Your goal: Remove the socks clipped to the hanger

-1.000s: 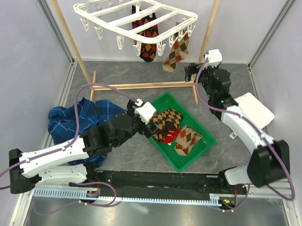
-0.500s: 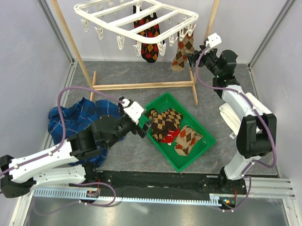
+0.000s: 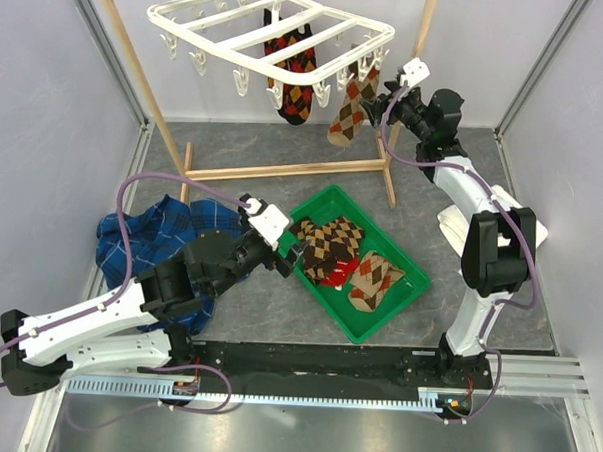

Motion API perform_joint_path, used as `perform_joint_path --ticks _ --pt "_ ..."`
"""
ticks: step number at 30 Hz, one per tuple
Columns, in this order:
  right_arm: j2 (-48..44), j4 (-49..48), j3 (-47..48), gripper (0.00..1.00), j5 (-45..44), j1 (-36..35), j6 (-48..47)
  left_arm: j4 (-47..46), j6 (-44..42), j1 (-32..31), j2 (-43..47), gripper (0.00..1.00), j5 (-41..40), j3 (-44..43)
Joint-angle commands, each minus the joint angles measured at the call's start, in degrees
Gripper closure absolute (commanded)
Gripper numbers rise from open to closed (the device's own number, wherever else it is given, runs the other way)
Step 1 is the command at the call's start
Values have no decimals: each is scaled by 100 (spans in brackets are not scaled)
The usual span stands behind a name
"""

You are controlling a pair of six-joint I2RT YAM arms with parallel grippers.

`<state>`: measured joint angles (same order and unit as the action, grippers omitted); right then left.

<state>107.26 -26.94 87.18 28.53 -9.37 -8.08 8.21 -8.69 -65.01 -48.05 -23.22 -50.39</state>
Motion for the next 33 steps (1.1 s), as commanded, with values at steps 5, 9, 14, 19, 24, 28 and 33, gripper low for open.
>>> perform_joint_path --ticks 5,9,14,19,24,28,33 --pt "111 -452 327 53 706 5 473 -126 -177 -29 -20 1 -68 -85" --pt "-222 -733 -16 89 715 -13 806 -144 -177 -29 41 1 -217 -76" --pt "-811 -821 -621 100 355 -100 1440 -223 -177 -29 103 1 -402 -15" --pt "-1945 -526 -1474 100 -321 -381 1168 -302 -133 -29 77 1 -517 38" --pt "-2709 294 -1651 100 -831 -1004 1300 -293 -89 -29 50 1 -446 12" --pt "-3176 435 -2072 100 -1683 -2058 1106 -302 -45 -29 68 1 -463 64" --pt "-3510 163 -2319 100 -1719 -2596 1528 -329 112 -38 121 2 -534 91"
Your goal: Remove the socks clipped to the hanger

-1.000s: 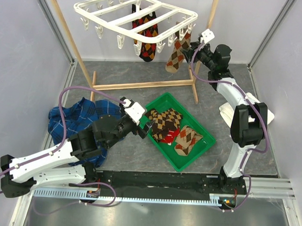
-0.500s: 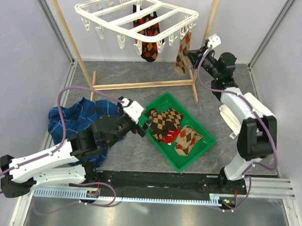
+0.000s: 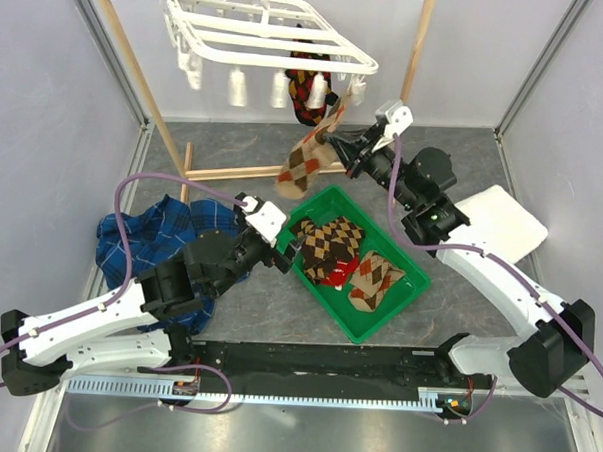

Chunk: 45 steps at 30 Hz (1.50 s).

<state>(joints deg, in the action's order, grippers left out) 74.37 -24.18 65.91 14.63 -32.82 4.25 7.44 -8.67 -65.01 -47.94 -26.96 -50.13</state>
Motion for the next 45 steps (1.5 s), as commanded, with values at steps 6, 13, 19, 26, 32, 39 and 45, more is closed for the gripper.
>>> perform_joint_path --ticks 6,13,19,26,32,39,45 --pt "-353 274 -113 100 -716 -892 313 -533 173 -38 241 3 -475 179" --pt "-511 397 -157 100 -892 -1086 971 -639 295 -29 110 3 -530 -146" --pt "-520 248 -140 100 -558 -1148 1279 -718 461 76 -478 1 -1012 -409" --pt "-555 247 -44 100 -356 -1157 1657 -902 638 393 -971 1 -653 -814" --pt "-599 265 -34 100 -268 -1157 1790 -920 682 954 -1454 2 -503 -1139" --pt "-441 423 1 100 -224 -1165 1842 -1096 717 1140 -1526 80 146 -1043" --pt "-677 1634 422 58 -1178 -1157 2070 -1079 700 1140 -1165 98 578 -718"
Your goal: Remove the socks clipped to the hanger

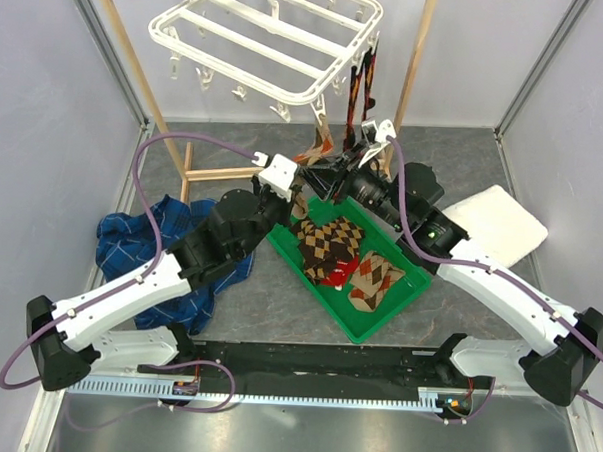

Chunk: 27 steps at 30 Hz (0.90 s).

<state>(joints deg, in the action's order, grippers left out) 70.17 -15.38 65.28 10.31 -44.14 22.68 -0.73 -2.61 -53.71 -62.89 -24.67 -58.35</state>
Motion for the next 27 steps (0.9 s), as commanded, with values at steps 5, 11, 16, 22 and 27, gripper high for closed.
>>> perform_joint_path --ticks 5,11,16,22,27 --pt "-452 2202 1285 45 -1662 -24 449 -155 -64 10 453 98 691 130" --pt "13 3065 2313 38 -2375 -24 -157 -252 -117 10 532 98 999 403" --pt "663 3584 3243 37 -2770 -24 -343 -208 -134 10 541 98 1122 421" --pt "1130 3726 3738 37 -3043 -24 -413 -173 -73 10 629 98 1236 412" --pt "1411 3744 3984 40 -3200 -16 -466 -120 -117 10 638 98 1271 385"
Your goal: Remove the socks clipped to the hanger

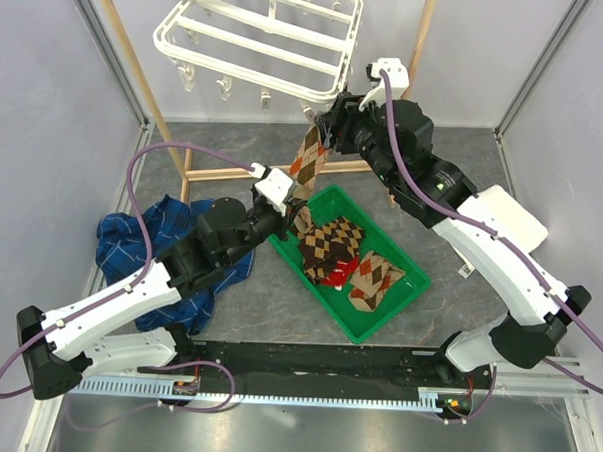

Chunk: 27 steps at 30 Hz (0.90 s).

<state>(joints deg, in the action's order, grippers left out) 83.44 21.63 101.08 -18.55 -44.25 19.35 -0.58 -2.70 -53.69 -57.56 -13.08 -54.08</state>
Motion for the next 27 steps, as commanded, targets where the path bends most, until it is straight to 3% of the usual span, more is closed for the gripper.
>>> perform_joint_path --ticks 1,19,27 --pt "102 43 413 42 -377 -13 -134 -135 -108 8 113 98 113 -41" --pt "577 -80 843 52 -624 -14 33 -127 -82 8 87 98 157 -14" --pt "568 -343 791 43 -615 -14 104 -127 -90 17 78 98 165 -23"
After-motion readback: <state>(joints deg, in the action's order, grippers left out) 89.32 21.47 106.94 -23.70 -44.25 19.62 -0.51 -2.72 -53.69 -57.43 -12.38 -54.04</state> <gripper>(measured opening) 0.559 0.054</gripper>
